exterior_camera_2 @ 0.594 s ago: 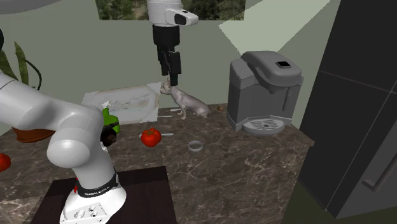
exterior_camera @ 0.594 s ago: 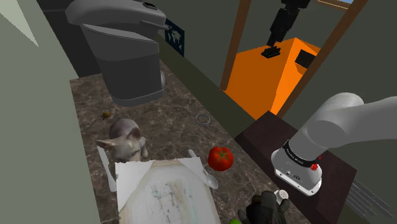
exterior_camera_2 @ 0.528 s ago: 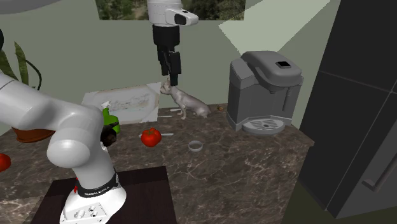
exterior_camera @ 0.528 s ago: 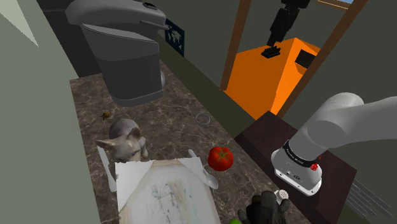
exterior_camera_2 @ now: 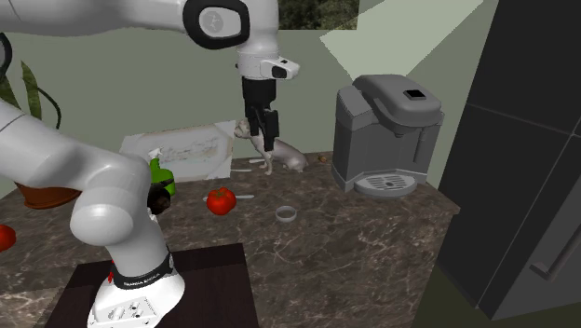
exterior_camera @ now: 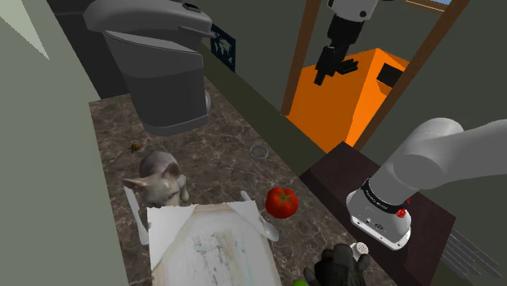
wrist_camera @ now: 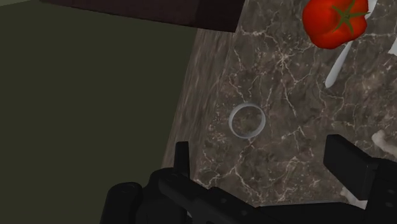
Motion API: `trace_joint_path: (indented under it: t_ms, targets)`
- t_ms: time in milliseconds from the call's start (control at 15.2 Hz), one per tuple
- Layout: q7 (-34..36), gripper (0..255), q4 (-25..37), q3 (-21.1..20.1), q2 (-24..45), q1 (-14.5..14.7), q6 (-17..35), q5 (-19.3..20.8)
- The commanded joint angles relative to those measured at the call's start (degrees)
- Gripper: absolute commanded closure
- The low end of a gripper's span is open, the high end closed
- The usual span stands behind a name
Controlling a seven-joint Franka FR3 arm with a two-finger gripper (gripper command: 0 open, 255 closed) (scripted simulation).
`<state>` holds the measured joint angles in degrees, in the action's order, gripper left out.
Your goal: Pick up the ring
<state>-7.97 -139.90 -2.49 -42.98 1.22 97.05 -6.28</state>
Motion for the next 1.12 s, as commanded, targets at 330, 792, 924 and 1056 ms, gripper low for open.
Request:
trace_joint_path:
  t_ms: [330, 792, 924, 1056]
  targets:
    - [0.9, 0, -7.8, -3.7, 7.1, 1.3, 15.3, -0.7]
    - [2.8, 0, -10.9, -7.8, 19.4, 2.1, 30.8, -0.3]
    - [3.7, 0, -11.0, -8.9, 23.7, 2.1, 35.2, 0.3]
    - [4.9, 0, -10.7, -10.1, 28.3, 1.9, 39.4, 1.4]
